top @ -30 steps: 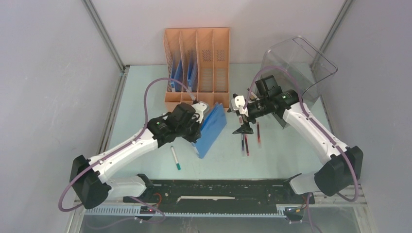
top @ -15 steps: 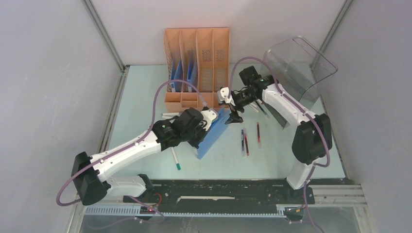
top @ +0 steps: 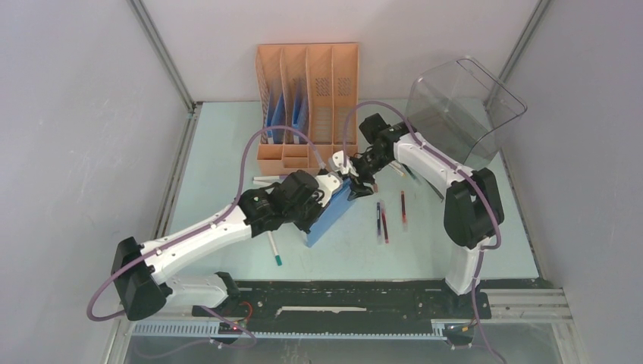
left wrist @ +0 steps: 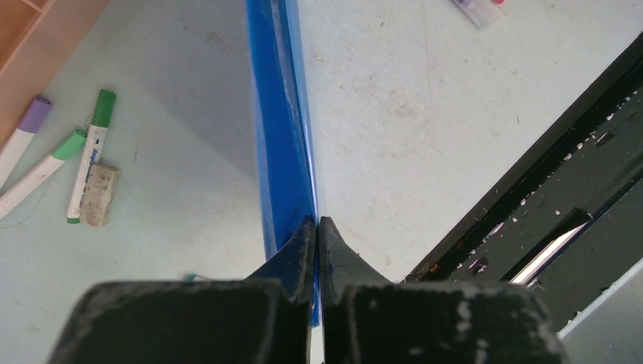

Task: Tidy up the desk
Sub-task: Pick up the folder from the corner of the board.

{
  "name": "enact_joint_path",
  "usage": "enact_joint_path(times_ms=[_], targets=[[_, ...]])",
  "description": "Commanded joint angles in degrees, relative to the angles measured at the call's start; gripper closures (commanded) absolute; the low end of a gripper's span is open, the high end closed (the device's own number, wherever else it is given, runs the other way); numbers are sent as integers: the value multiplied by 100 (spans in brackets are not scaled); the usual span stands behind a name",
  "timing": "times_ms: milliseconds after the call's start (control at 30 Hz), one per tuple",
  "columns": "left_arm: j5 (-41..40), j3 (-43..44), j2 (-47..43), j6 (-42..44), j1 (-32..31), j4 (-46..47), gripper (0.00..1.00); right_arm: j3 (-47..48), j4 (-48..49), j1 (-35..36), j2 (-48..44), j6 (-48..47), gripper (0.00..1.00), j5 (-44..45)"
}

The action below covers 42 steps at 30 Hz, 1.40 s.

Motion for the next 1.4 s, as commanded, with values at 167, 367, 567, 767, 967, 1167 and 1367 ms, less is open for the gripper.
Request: enact_joint_path(times_ms=[167, 367, 567, 767, 967, 1167, 1367], targets=[[-154, -359, -518, 39, -35, 615, 91, -251, -67, -51, -167, -412, 67, -320], [-323, -692, -945, -116, -35, 1022, 80, -630, -25, -46, -411, -695, 84, -361], [-494, -1229, -2128, -55, -36, 1706, 52, -794, -104, 5, -567, -714, 98, -350], [-698, -1902, -3373, -62, -22, 2288, 16, -808, -213, 25, -684, -544, 100, -435], [-767, -2636, -4184, -163, -16, 2720, 0, -469, -944, 43, -667, -673, 100, -398], [-366, -4028, -5006, -628, -17, 4565, 0, 163, -2018, -9, -480, -606, 100, -538], [-212, -4607, -5617, -835, -17, 5270, 0, 294, -2366, -39, -579, -263, 100, -500]])
